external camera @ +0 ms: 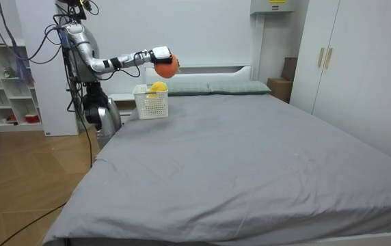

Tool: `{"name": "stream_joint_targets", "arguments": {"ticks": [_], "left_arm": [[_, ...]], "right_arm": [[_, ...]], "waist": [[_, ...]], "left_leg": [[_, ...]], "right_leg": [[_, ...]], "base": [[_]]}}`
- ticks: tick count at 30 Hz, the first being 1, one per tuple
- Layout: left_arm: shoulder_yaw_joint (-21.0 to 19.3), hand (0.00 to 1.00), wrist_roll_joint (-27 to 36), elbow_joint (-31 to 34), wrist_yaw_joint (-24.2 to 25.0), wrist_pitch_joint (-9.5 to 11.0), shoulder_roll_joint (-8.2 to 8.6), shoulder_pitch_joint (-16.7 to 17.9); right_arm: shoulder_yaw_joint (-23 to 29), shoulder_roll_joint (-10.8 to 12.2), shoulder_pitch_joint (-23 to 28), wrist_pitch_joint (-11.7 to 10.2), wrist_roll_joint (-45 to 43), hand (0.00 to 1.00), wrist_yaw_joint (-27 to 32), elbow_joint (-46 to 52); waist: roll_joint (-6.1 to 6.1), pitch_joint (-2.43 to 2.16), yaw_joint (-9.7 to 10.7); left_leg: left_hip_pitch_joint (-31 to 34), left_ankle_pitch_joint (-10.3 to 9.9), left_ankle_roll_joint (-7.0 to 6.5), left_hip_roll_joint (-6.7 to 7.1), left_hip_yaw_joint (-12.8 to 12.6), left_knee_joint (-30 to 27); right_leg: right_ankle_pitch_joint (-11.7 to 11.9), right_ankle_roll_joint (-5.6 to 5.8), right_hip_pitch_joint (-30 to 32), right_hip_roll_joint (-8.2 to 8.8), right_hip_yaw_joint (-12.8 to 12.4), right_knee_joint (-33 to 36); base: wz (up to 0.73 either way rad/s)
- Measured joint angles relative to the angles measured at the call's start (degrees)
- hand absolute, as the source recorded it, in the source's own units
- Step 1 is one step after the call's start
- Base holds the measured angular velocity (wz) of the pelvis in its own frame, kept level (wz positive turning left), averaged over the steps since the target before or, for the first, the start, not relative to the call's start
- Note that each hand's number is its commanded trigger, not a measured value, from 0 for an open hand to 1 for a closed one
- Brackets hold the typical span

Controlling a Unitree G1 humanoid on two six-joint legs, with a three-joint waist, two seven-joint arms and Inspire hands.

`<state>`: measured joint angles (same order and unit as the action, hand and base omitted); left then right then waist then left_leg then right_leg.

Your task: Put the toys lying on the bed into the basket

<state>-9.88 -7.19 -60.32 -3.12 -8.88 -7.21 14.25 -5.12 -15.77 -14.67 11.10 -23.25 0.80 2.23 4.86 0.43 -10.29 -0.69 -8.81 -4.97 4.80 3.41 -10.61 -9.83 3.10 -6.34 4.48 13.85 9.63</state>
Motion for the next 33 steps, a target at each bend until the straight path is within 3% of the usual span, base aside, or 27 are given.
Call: {"name": "stream_joint_targets", "arguments": {"ticks": [5, 6, 8, 9, 10, 11, 15, 23, 33], "left_arm": [[0.13, 0.0, -0.53, 0.02, 0.06, -0.05, 0.27, -0.26], [0.22, 0.0, -0.54, 0.02, 0.06, -0.29, 0.34, -0.23], [0.21, 0.0, -1.11, 0.05, 0.06, -0.96, 0.48, -0.15], [0.22, 0.0, -1.2, 0.14, 0.06, -1.24, 0.55, -0.19], [0.21, 0.0, -1.24, 0.3, 0.06, -1.35, 0.62, -0.18], [0.23, 0.0, -1.31, 0.69, 0.05, -1.72, 0.76, -0.04], [1.86, 0.0, -1.35, 0.97, 0.03, -2.88, 1.07, -0.28], [2.15, 0.0, -2.62, 3.0, 1.64, -5.0, 1.37, -0.87], [2.15, 0.0, -2.66, 5.16, 2.57, -6.16, 1.42, -0.25]], "right_arm": [[-1.1, 1.52, -1.65, 1.12, 0.03, 1.0, -2.89, 1.49], [-1.72, 1.52, -2.52, 1.42, 0.04, 0.91, -2.95, 1.49], [-2.76, 1.54, -3.52, 1.51, 0.37, 0.71, -3.11, 1.5], [-2.97, 1.74, -3.93, 1.7, 0.45, 0.53, -3.51, 1.49], [-3.13, 1.97, -4.18, 2.05, 0.45, 0.33, -3.55, 1.49], [-3.66, 2.43, -4.69, 2.91, 0.44, 0.0, -3.67, 1.48], [-7.45, 2.86, -5.14, 3.72, 0.05, 0.0, -4.98, 0.63], [-10.01, 6.83, -5.13, 7.15, -6.41, 0.0, -9.92, 0.03], [-10.01, 7.56, -5.12, 7.83, -6.43, 0.0, -10.49, -0.11]], "waist": [[0.2, 0.09, -2.83], [0.18, 0.1, -3.04], [0.15, 0.13, -3.19], [0.22, 0.08, -3.72], [0.27, 0.1, -4.09], [0.3, 0.11, -4.45], [0.42, 0.16, -5.97], [1.33, 0.36, -9.1], [1.78, 0.66, -9.24]], "left_leg": [[0.42, 0.06, 0.01, 0.41, 1.57, -0.11], [0.51, 0.11, 0.0, 0.53, 1.92, -0.22], [0.72, 0.13, -0.01, 0.81, 2.87, -0.58], [1.0, 0.12, -0.02, 1.0, 3.47, -0.79], [1.08, 0.13, -0.02, 1.04, 3.55, -0.83], [1.2, 0.16, 0.0, 1.17, 4.04, -1.04], [1.06, 0.58, 0.13, 1.58, 5.58, -1.2], [2.16, 1.34, 0.43, 2.24, 8.03, -1.38], [3.41, 1.8, 0.69, 3.0, 10.37, -2.12]], "right_leg": [[0.0, 0.0, -0.08, 0.13, 0.79, -0.15], [0.0, 0.0, -0.16, 0.18, 1.08, -0.18], [0.0, 0.0, -0.54, 0.36, 2.22, -0.36], [0.0, 0.0, -0.74, 0.4, 2.44, -0.65], [0.0, 0.0, -0.75, 0.4, 2.45, -0.73], [0.0, 0.01, -0.97, 0.4, 2.72, -0.78], [0.0, 0.01, -1.78, 0.52, 3.92, -0.99], [-0.02, 0.03, -1.54, 0.73, 5.28, -0.9], [-0.08, 0.11, -1.45, 0.82, 5.08, -0.93]], "base": [[0.11], [0.19], [0.26], [0.27], [0.23], [0.23], [0.2], [0.18], [0.13]]}}
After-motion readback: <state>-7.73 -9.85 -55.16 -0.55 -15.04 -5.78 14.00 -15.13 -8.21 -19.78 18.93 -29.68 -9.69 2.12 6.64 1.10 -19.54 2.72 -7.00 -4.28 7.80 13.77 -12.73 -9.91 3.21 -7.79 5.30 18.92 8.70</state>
